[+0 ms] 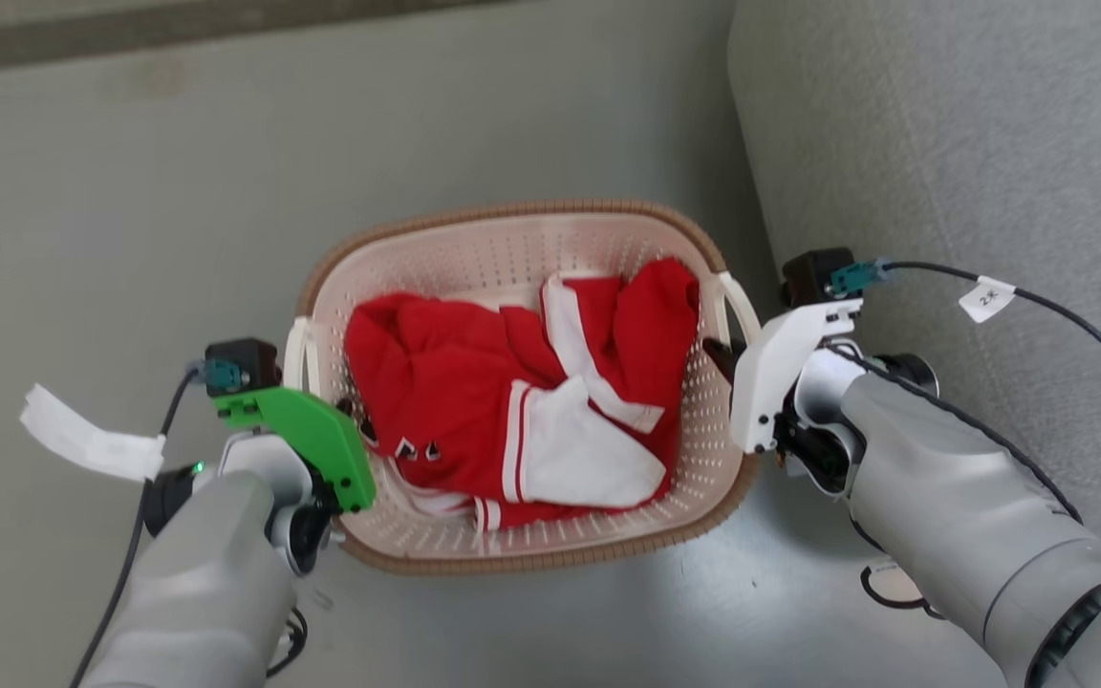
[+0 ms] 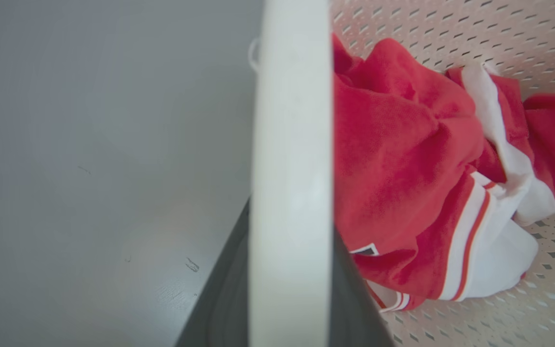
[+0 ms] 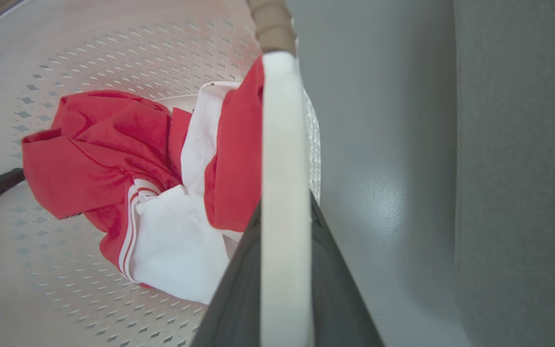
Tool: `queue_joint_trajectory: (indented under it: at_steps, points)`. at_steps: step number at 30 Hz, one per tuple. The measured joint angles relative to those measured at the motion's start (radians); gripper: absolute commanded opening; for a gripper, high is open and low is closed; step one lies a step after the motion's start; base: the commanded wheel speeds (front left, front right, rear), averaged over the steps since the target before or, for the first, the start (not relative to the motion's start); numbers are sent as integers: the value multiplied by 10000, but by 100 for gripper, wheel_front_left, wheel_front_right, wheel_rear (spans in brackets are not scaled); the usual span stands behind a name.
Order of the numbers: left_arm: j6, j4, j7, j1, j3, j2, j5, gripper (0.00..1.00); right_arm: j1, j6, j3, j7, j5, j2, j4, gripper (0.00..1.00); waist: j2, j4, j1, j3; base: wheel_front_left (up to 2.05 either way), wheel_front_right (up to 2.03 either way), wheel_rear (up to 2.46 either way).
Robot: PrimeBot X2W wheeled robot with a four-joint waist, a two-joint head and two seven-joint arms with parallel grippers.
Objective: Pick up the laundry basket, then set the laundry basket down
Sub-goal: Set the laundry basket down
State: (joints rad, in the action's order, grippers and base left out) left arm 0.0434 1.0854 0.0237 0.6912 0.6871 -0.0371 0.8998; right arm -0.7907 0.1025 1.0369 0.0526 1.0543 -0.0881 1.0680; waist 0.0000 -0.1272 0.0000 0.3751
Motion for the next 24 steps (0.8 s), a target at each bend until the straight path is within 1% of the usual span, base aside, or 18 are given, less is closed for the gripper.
queue_joint_trajectory:
  at_steps: [14, 16, 24]
  points:
    - [0, 33, -261, 1029, 0, -88, -297, 0, -572, 0, -209, -608, 29, 10, 23, 0, 0, -7, 0, 1757, 0, 0, 0]
    - [0, 33, -307, 1332, 0, -117, -362, 0, -755, 2, -272, -779, 29, 12, 40, 0, 0, 1, 0, 2141, 0, 0, 0]
    - [-2, 13, -780, 2099, -88, -205, -441, 0, -1448, 2, -410, -1333, 29, 17, 56, 0, 0, 43, 1, 3166, 0, 0, 0]
